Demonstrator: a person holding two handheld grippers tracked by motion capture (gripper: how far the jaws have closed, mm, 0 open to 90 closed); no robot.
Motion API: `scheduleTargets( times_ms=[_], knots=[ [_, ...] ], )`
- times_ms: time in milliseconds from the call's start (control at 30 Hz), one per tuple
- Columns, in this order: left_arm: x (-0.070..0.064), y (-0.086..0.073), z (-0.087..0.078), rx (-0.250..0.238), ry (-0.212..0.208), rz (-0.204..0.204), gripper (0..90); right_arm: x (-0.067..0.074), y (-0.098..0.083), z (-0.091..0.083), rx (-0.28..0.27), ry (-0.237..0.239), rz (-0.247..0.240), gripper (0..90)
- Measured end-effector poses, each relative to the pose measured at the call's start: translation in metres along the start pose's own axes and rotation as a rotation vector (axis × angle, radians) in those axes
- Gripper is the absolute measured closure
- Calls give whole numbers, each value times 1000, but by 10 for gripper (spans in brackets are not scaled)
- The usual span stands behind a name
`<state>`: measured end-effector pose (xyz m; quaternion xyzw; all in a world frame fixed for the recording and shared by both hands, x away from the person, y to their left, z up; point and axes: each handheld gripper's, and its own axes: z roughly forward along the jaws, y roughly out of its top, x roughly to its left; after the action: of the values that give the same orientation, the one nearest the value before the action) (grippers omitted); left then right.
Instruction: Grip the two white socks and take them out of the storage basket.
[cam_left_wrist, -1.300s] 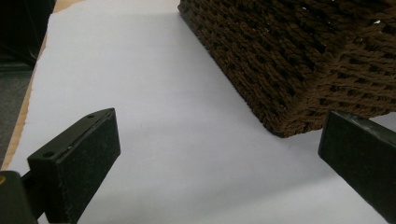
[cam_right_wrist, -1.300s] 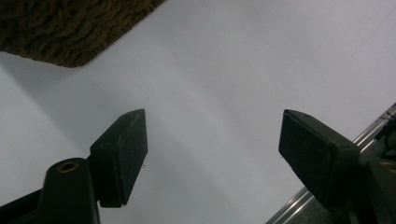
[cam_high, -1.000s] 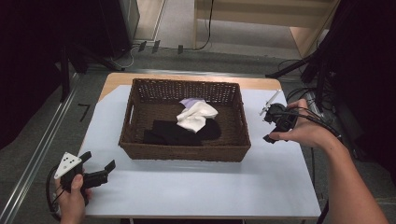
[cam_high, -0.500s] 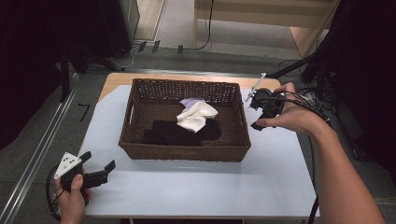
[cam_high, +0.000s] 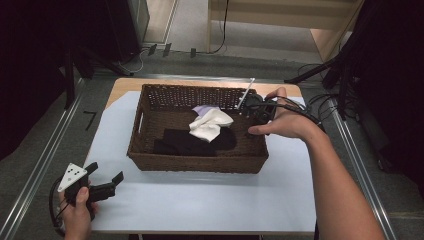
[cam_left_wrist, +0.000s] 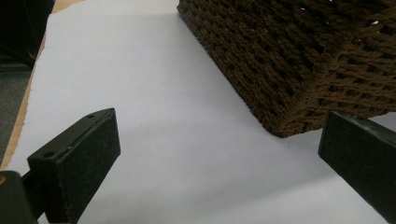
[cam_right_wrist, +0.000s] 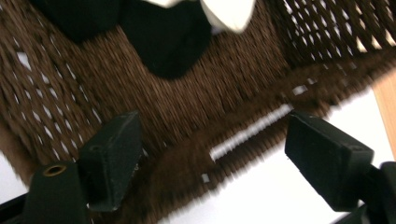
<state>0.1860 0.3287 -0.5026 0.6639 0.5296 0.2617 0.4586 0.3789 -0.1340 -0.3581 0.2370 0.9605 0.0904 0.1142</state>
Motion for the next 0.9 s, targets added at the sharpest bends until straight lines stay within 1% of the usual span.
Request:
scheduleTargets(
  times_ms=[67,100,167,233,267,367,467,567,733,767,833,900],
  knots=[
    [0,0,0,0,1,1,0,3,8,5,0,2,-6,170],
    [0,0,0,0,1,0,0,6,15,10,-3,8,-10,154],
    [0,0,0,-1,0,0,1,7,18,11,-5,6,-13,148],
    [0,0,0,-1,0,0,1,10,29,20,-10,13,-7,141],
    [0,0,0,-1,0,0,1,10,29,20,-10,13,-7,141],
    [0,0,0,-3,-2,-1,1,13,38,29,-14,21,-5,142],
    [0,0,0,-4,-3,0,1,16,46,38,-11,22,-6,145],
    [0,0,0,-4,-4,0,0,18,52,45,-22,15,-4,158],
    [0,0,0,-6,-4,0,1,20,63,56,-37,7,6,183],
    [0,0,0,-6,-3,0,1,21,66,62,-55,16,27,183],
    [0,0,0,-7,-4,-1,0,20,67,64,-59,19,33,183],
    [0,0,-1,-7,-4,-1,1,20,70,72,-62,18,44,183]
  ],
)
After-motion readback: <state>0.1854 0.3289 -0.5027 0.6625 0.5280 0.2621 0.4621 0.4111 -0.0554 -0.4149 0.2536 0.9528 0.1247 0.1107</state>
